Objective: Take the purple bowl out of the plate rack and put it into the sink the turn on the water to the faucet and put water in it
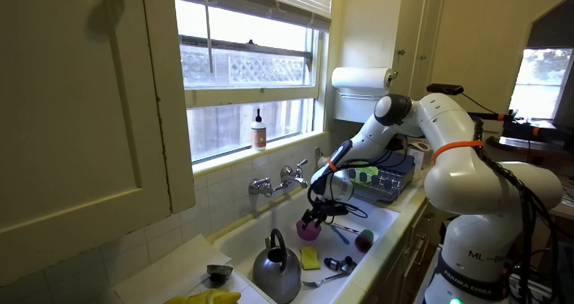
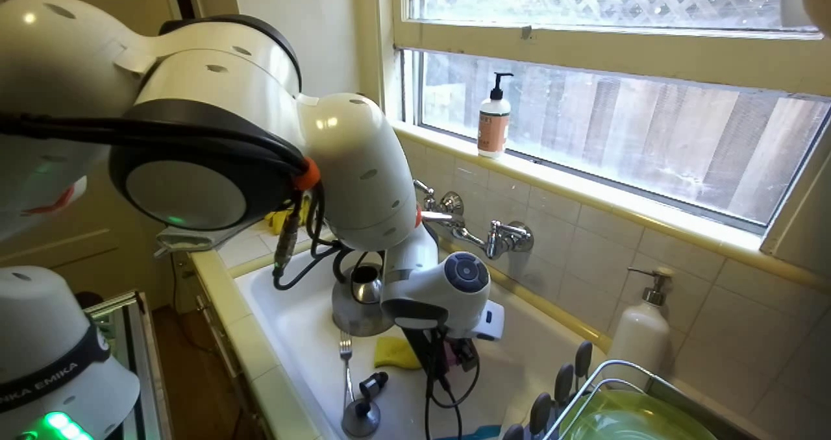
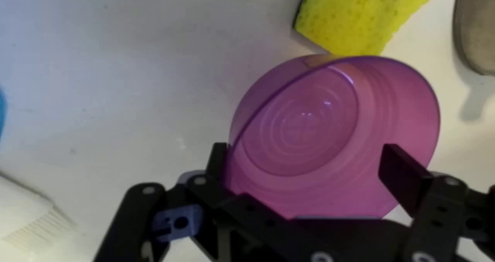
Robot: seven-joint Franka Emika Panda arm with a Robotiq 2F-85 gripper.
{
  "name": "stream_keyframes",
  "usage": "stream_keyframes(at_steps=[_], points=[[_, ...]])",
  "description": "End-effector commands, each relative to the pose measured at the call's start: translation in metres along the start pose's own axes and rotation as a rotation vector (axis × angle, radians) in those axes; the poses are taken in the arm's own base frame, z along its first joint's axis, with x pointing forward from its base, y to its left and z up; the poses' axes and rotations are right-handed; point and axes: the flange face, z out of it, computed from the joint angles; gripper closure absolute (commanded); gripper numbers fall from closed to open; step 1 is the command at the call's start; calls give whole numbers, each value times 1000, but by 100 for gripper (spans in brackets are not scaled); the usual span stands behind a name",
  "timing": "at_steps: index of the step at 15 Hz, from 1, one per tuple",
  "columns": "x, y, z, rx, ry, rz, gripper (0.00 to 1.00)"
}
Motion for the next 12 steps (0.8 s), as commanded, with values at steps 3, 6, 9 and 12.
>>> stream_keyframes(at_steps=[3, 6, 9, 12], points=[[-16, -4, 5, 73, -128, 4, 0], [-17, -6, 5, 77, -151, 2, 0], [-18, -6, 7, 87, -158, 10, 0], [-17, -8, 4, 88, -150, 2, 0]])
